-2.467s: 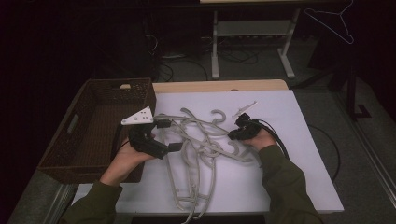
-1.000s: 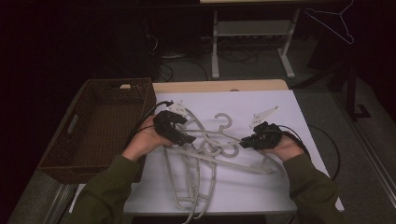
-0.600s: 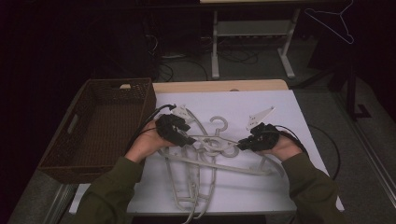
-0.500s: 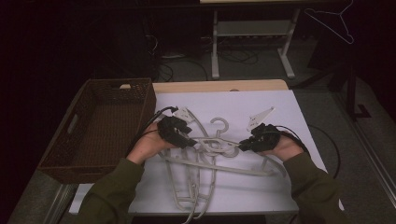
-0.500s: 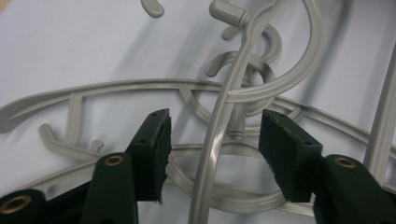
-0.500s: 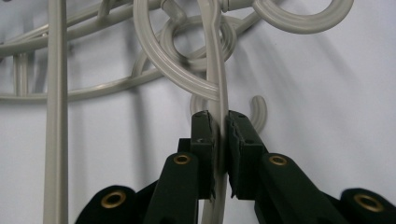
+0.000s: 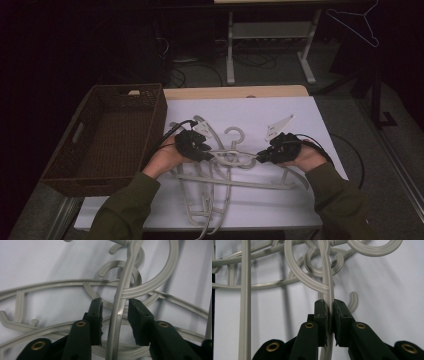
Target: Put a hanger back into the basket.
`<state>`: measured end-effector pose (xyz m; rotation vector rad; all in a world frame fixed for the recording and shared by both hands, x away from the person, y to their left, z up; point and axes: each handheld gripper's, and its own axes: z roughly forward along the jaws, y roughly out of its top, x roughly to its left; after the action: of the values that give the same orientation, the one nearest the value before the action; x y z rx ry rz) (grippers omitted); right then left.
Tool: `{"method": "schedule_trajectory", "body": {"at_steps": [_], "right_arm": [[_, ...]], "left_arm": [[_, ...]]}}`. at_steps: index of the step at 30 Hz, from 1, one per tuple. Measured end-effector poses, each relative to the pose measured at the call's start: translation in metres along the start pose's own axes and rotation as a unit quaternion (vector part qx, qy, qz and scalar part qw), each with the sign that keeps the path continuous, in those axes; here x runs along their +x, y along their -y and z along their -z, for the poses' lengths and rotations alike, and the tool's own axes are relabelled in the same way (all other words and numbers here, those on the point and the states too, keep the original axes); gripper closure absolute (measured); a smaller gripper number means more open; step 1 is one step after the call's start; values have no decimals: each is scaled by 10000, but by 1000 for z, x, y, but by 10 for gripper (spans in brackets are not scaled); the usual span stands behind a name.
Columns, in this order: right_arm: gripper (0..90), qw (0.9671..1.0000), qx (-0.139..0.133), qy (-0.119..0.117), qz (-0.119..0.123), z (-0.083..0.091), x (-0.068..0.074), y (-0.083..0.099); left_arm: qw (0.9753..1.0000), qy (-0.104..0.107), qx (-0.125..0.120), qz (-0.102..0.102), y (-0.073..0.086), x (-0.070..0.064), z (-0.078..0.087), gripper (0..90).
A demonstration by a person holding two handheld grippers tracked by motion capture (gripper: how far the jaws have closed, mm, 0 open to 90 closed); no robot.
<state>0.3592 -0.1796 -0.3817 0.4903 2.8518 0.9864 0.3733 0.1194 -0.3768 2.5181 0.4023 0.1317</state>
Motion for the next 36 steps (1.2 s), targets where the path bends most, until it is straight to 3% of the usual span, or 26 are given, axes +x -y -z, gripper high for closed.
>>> {"method": "schedule_trajectory", "body": {"at_steps": [9,19,27,33,36], "right_arm": [[816,10000,-7,-41,32,2,-1,1],[816,9999,-16,-81,116,4,-2,2],[816,9998,-23,-160,80,4,-1,2],[814,9998,-32,-173,128,3,-2,3],[791,9997,-86,-150,158,4,-4,6]], "left_arm": [[9999,-2,113,-81,1,-2,-3,765],[9996,30,181,-208,-1,-6,-4,780],[9998,57,81,-182,-4,-8,-7,774],[9997,175,95,-151,-4,-8,-6,788],[9993,336,3,-144,-4,-11,-4,808]]}}
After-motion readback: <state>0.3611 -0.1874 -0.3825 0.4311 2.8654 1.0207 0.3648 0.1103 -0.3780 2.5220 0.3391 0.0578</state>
